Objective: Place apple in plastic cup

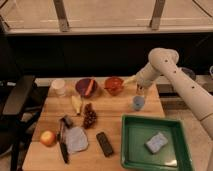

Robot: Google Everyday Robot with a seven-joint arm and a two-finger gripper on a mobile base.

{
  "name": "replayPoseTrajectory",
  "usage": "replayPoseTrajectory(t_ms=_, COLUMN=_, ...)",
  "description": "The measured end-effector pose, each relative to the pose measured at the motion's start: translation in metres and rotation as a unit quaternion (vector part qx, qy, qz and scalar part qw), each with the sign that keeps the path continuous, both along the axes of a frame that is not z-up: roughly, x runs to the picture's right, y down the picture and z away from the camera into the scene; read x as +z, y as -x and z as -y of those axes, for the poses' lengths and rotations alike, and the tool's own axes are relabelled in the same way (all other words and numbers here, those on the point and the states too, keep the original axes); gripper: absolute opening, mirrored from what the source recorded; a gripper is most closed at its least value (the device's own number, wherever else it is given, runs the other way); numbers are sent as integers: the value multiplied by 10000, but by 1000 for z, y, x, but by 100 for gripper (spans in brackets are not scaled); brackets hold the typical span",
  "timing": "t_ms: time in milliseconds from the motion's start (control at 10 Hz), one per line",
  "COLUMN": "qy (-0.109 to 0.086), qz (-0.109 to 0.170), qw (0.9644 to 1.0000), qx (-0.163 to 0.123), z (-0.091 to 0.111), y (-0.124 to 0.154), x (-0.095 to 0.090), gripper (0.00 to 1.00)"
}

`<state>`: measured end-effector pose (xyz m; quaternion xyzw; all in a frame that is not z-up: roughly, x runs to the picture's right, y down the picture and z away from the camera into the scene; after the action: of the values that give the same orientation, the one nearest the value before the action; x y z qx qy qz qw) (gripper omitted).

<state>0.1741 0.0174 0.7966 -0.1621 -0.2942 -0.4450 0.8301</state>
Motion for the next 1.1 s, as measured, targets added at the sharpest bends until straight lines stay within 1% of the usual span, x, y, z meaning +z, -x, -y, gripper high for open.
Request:
replayPoseTrajectory(t_ms=900, qy=-8, qz=7, qw=10000, qx=-3, z=1, y=0, x=0, gripper=80)
replayPoseTrajectory(t_ms=1000, qy=-9, qz=35, qw=10000, qx=-56, z=2, y=0, x=0, gripper=80)
replayPoseTrajectory(t_ms=1100, qy=-36, qz=112, qw=9998, qx=-188, z=6, y=5, x=-2, gripper=80)
